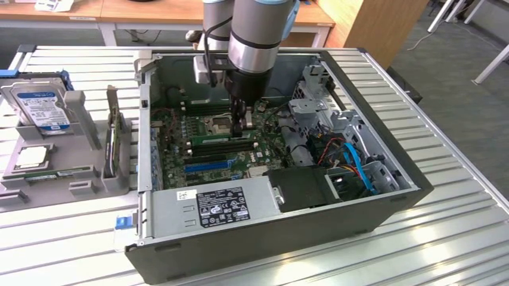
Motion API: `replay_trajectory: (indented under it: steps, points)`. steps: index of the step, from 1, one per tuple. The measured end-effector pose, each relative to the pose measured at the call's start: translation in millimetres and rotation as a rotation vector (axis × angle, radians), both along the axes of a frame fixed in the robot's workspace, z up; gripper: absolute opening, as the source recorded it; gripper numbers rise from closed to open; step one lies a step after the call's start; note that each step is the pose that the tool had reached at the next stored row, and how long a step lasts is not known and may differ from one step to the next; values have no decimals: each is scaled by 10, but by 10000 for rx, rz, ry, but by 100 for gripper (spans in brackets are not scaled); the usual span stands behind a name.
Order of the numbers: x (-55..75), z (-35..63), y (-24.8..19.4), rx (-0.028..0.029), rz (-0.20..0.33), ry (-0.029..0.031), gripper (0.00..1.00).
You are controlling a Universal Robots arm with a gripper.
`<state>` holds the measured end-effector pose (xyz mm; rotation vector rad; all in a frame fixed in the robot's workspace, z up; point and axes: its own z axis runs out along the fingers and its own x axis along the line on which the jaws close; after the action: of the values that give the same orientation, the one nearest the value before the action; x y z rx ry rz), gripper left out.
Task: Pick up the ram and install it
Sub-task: 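Insert the ram into the slot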
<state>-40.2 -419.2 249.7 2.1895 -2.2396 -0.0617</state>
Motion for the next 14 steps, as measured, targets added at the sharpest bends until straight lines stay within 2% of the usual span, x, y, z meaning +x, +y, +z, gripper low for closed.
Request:
replay_trajectory:
  steps: [5,14]
  points:
    - [0,-2,-1,-2,0,1,12]
    - [0,-88,-1,-3,1,1,12]
